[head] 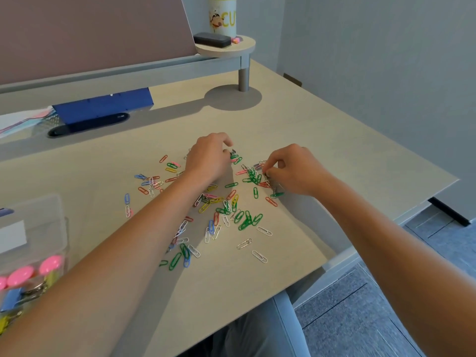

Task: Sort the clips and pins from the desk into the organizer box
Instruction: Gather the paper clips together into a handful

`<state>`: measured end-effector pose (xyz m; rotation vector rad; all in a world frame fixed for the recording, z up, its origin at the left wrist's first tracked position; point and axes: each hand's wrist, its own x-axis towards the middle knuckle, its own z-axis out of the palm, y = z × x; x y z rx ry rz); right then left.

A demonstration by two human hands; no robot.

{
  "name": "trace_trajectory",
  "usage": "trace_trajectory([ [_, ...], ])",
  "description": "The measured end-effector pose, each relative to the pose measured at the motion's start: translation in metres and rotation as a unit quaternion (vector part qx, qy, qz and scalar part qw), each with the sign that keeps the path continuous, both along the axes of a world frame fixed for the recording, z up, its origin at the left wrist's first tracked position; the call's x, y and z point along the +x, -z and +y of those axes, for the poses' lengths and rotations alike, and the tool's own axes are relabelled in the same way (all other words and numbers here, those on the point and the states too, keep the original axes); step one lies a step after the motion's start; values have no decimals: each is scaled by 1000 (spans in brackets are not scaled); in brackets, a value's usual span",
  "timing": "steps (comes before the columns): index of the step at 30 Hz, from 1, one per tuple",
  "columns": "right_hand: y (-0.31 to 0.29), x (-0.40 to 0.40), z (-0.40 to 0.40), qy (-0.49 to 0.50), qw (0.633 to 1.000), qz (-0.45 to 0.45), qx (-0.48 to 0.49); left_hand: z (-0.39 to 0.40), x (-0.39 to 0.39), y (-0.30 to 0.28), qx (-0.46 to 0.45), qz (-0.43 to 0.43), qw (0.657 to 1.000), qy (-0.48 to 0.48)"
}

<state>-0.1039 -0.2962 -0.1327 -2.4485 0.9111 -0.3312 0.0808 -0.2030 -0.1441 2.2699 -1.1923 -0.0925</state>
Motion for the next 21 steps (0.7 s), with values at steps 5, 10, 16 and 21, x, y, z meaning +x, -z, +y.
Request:
trace_trajectory([
  [5,10,-13,-8,29,998,-48,15,-8,7,-1,44,-46,997,39],
  [10,13,-17,-9,49,994,-89,31,-15,8,-4,48,-67,996,40],
  [16,16,-16,-12,23,998,-66,-6,-19,12,-4,23,-30,999,25],
  [21,18,-13,-14,-5,998,-20,-67,-16,10,-8,-59,75,995,-18],
])
